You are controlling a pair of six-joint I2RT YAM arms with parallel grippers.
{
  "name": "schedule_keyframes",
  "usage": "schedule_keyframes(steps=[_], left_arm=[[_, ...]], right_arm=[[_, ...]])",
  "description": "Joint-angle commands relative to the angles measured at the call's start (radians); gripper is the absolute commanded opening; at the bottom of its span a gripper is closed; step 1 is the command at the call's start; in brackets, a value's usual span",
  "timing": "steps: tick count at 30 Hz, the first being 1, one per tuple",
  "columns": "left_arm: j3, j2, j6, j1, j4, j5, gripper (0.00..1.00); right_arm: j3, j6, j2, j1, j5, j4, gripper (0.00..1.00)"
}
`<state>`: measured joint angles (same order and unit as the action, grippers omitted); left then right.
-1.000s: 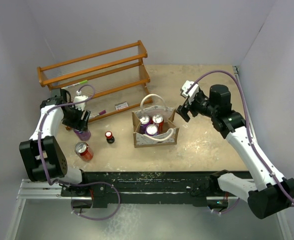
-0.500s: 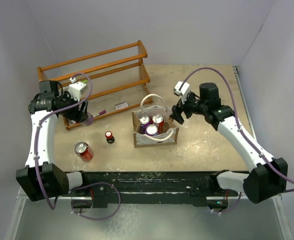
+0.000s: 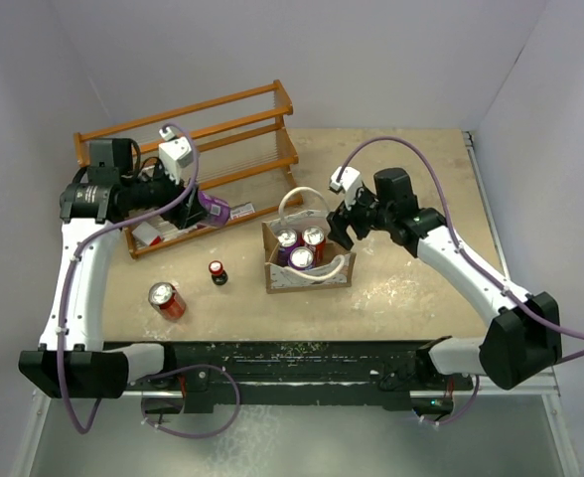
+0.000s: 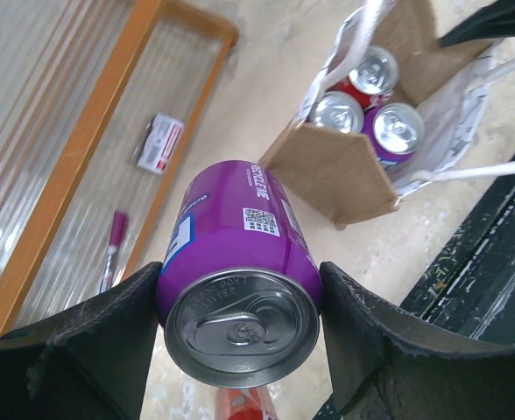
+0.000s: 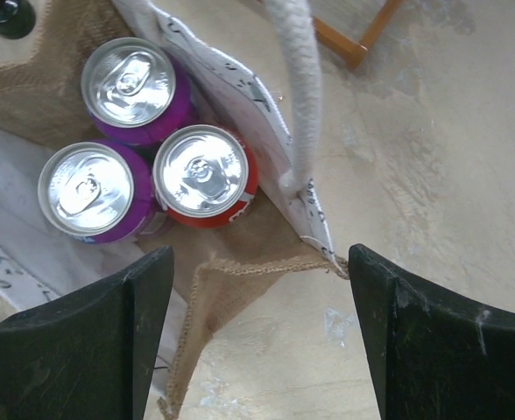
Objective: Place the beverage into the canvas bag
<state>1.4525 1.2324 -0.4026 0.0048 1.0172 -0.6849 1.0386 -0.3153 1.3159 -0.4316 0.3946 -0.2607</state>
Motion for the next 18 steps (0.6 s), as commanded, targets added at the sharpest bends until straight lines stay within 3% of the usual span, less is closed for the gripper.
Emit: schedule_keyframes(steps=[1, 18], left_arm=[[0.077, 0.003, 0.013, -0.045, -0.089, -0.188, 0.0], [0.184, 0.15, -0.002, -0.43, -0.215, -0.138, 0.0]], right_arm=[[0.007, 0.033, 0.008, 0.0, -0.087, 0.055, 0.8], [-0.072, 0.005, -0.046, 0.005, -0.091, 0.061, 0.76]])
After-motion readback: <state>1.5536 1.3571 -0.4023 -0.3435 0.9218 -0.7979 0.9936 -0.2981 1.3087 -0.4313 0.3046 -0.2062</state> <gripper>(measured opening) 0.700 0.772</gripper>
